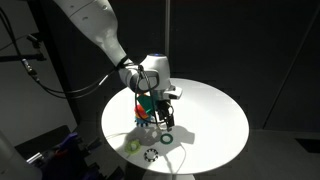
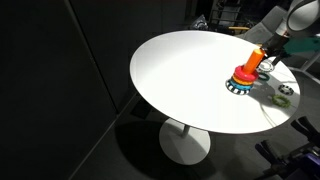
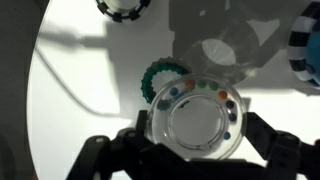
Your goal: Put the transparent ring on the stake
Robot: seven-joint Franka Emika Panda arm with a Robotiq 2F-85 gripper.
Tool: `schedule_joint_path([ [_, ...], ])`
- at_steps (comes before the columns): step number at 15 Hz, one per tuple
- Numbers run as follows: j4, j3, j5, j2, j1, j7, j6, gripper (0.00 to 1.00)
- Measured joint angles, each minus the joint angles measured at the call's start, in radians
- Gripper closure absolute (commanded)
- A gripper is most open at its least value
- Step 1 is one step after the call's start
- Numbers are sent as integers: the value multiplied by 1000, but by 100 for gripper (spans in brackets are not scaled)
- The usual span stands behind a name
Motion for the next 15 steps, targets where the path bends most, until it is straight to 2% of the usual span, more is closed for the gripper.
schedule_joint_path([
  [5,22,1,0,-61,0,8,-34,30],
  [9,63,23,10,-110,0,17,-109,30],
  [15,147,92,113,-164,-7,18,-261,30],
])
